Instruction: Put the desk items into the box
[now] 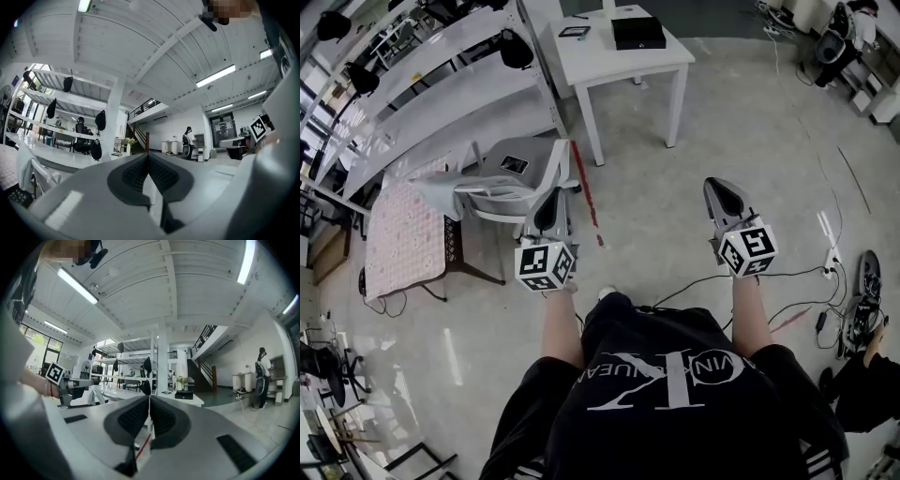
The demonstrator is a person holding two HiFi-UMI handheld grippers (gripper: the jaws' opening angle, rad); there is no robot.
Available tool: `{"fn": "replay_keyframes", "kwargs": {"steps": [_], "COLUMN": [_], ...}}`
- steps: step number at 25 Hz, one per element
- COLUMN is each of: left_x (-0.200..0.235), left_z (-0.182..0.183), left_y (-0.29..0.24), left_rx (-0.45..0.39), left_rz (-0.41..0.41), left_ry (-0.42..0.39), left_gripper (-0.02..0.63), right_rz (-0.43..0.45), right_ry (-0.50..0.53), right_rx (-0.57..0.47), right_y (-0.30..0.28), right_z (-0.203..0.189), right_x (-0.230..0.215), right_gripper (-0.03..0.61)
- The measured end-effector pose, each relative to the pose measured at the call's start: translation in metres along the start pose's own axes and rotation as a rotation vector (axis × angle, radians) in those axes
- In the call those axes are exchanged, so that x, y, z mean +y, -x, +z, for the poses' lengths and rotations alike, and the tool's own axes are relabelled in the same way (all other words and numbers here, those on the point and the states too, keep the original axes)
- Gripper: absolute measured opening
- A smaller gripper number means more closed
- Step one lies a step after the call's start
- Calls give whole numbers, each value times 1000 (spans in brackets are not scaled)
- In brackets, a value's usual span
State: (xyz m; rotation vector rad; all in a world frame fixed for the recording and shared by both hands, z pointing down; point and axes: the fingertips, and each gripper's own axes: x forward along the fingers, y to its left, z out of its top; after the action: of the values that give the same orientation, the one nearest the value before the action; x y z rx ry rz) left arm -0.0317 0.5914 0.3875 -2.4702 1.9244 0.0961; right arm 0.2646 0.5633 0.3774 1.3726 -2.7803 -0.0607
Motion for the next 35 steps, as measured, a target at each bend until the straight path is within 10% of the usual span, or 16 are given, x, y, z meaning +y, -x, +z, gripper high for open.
{"fn": "replay_keyframes", "kwargs": {"steps": [14,35], "left_x": [8,121], "left_z": [-26,-47], "left_y": [-32,-224], "left_rx": [75,116], "left_rz": [-11,-64], "left_ry": [-3,38], "left_gripper": [11,11], "right_rz": [7,-6], "right_ry": [-16,-40], "right_rx": [23,84], "right_y": [-42,-244], "right_z": [-18,-32], "right_x": [-20,-84], "right_gripper": [20,44]}}
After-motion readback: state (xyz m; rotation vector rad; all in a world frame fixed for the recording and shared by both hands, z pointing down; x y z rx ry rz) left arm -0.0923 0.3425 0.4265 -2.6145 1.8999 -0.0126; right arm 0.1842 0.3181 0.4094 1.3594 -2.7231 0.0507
